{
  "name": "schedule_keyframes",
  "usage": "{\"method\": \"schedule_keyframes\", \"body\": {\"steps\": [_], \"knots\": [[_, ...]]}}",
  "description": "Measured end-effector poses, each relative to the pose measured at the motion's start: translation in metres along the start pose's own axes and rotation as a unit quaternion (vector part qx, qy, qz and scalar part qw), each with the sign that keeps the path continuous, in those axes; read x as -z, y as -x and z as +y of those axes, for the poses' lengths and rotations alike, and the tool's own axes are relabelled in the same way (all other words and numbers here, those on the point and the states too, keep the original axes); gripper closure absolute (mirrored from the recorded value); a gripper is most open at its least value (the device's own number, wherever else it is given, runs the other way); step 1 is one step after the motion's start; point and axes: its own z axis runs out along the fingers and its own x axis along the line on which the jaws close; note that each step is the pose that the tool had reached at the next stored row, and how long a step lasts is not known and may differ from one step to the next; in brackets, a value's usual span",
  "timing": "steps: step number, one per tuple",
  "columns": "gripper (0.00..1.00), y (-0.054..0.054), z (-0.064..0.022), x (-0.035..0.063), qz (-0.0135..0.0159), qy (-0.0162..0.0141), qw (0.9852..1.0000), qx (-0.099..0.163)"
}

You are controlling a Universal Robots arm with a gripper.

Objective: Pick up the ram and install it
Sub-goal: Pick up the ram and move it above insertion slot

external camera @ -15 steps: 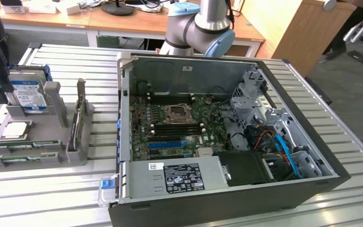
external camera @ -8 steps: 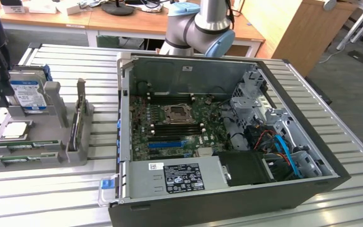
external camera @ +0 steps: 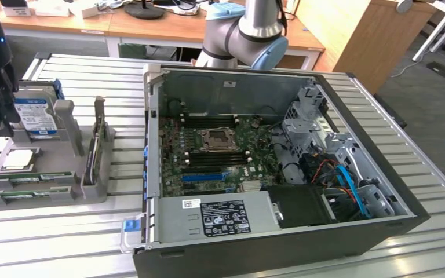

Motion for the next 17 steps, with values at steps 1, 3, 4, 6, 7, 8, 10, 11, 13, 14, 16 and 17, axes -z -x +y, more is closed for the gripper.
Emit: {"method": "schedule_keyframes", "body": {"steps": [1,3,4,6,7,8,10,11,13,14,16,17], "knots": [[0.64,0.000,-0.0001,-0.0012,0.0000,0.0000,1.0000,0.000],[0.64,0.000,-0.0003,-0.0035,0.0000,0.0000,1.0000,0.000],[0.64,0.000,-0.0004,-0.0046,0.0000,0.0001,1.0000,0.000],[0.64,0.000,-0.0007,-0.0071,0.0001,0.0000,1.0000,0.000],[0.64,-0.001,-0.0008,-0.0083,0.0000,0.0001,1.0000,0.000],[0.64,-0.001,-0.0009,-0.0095,0.0001,0.0000,1.0000,0.000],[0.64,-0.001,-0.0010,-0.0110,0.0001,0.0001,1.0000,0.000],[0.64,-0.001,-0.0010,-0.0110,0.0001,0.0001,1.0000,0.001],[0.64,-0.001,-0.0010,-0.0110,0.0001,0.0002,1.0000,0.001],[0.64,-0.001,-0.0010,-0.0111,0.0001,0.0001,1.0000,0.001],[0.64,-0.001,-0.0012,-0.0123,-0.0001,-0.0002,1.0000,0.001],[0.64,-0.001,-0.0013,-0.0136,0.0000,-0.0002,1.0000,0.001]]}}
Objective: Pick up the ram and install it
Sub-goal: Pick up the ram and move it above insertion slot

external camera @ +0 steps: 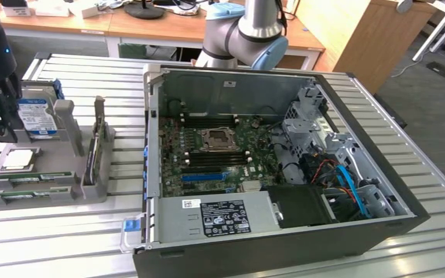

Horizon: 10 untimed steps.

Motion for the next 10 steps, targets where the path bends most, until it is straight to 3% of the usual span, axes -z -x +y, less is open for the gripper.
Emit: {"method": "schedule_keyframes", "body": {"steps": [10], "knots": [[0.64,-0.001,-0.0016,-0.0176,0.0001,-0.0011,1.0000,0.000]]}}
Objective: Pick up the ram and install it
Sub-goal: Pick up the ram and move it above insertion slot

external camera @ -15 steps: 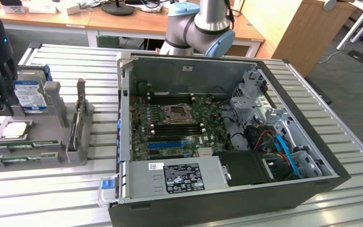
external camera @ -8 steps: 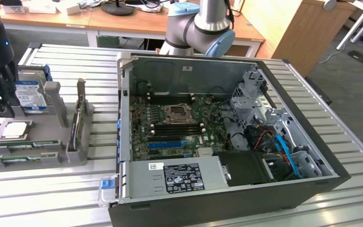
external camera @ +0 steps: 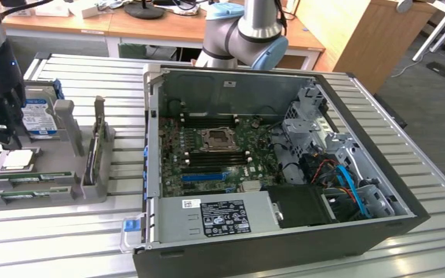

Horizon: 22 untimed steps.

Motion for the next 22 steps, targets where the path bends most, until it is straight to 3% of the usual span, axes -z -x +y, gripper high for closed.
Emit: {"method": "schedule_keyframes", "body": {"steps": [8,22], "knots": [[0.64,-0.001,-0.0013,-0.0139,-0.0001,-0.0017,1.0000,0.000],[0.64,-0.001,-0.0013,-0.0141,0.0000,-0.0017,1.0000,0.000]]}}
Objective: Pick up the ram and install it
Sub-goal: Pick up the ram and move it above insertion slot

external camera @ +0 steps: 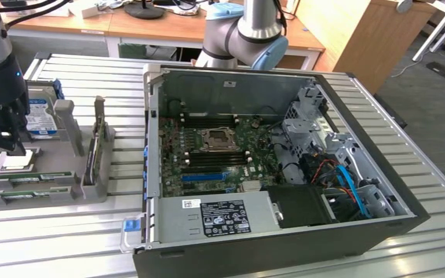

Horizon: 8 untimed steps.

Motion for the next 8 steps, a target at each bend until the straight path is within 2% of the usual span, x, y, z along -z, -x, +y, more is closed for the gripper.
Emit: {"method": "schedule_keyframes", "body": {"steps": [3,5,8], "knots": [[0.64,-0.0013,0.0000,0.0000,0.0000,0.0000,1.0000,0.000],[0.64,-0.0069,0.0001,0.0005,0.0000,0.0000,1.0000,0.000],[0.64,-0.0070,0.0001,0.0004,0.0000,0.0000,1.0000,0.000]]}}
